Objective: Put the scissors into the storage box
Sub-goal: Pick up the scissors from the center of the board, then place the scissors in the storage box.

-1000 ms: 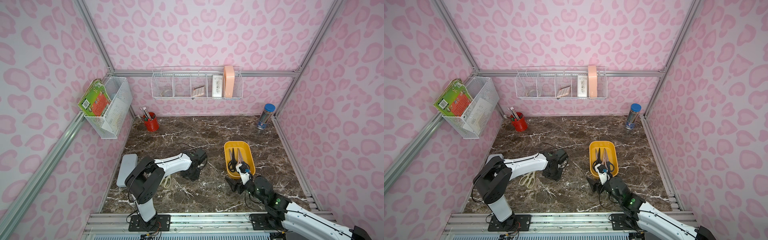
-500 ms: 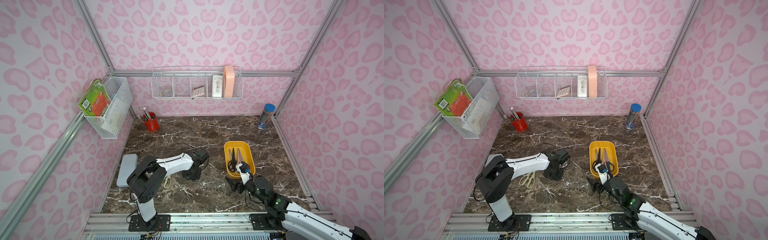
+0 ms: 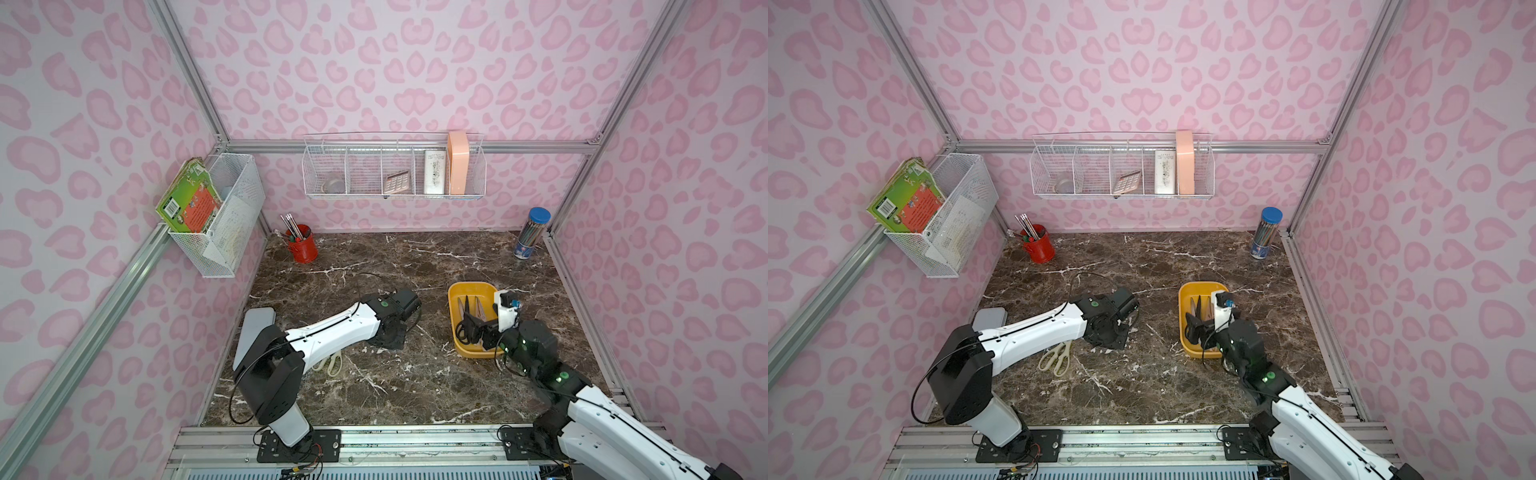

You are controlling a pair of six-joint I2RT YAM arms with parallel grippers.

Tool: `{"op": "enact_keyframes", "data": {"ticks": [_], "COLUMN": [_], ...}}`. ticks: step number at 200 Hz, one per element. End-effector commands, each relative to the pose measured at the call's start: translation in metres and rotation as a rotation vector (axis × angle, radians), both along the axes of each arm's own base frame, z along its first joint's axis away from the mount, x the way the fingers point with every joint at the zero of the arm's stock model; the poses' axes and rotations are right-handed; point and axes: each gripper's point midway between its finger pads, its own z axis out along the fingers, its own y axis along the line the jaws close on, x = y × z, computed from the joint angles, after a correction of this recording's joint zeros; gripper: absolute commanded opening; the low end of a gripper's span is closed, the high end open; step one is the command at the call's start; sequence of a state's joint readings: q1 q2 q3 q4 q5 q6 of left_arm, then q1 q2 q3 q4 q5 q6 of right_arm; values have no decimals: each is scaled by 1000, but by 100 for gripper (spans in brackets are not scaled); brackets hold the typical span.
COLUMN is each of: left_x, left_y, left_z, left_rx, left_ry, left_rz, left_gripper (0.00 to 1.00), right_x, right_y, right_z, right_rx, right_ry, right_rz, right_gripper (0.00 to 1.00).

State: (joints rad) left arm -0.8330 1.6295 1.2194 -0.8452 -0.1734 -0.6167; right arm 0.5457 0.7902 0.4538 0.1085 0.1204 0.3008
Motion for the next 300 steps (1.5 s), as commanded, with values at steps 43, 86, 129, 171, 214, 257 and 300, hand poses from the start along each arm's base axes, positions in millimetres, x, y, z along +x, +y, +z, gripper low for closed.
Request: {"op": "enact_keyframes", "data": {"ticks": [43, 86, 129, 171, 214, 257, 300], "left_x": [10, 13, 19, 24, 36, 58, 64], "left_y": [-78, -163, -233, -254, -245, -223, -167], "left_z": [84, 87, 67, 35, 22, 57, 106], "left_rx": [-137, -350, -474, -476, -480, -574, -584], "left_ry": [-127, -89, 1, 82, 122, -22, -225], "left_rz": [-69, -126, -202, -167, -86, -56, -50], "left_gripper": [0, 0, 0, 0, 31, 72, 67], "right_x": [45, 36, 12, -2, 6, 33, 49], "right_y": [-48, -64, -99, -112, -112, -106, -114], "right_z": [55, 52, 42, 42, 26, -15, -40], "right_rx": [-123, -57, -76, -72, -94, -46, -54], "right_ry": [-18, -86, -102, -130, -48, 146, 310], "right_rz": [-265, -340, -475, -514, -518, -413, -334], "right_gripper": [97, 97, 97, 97, 98, 97, 91]}}
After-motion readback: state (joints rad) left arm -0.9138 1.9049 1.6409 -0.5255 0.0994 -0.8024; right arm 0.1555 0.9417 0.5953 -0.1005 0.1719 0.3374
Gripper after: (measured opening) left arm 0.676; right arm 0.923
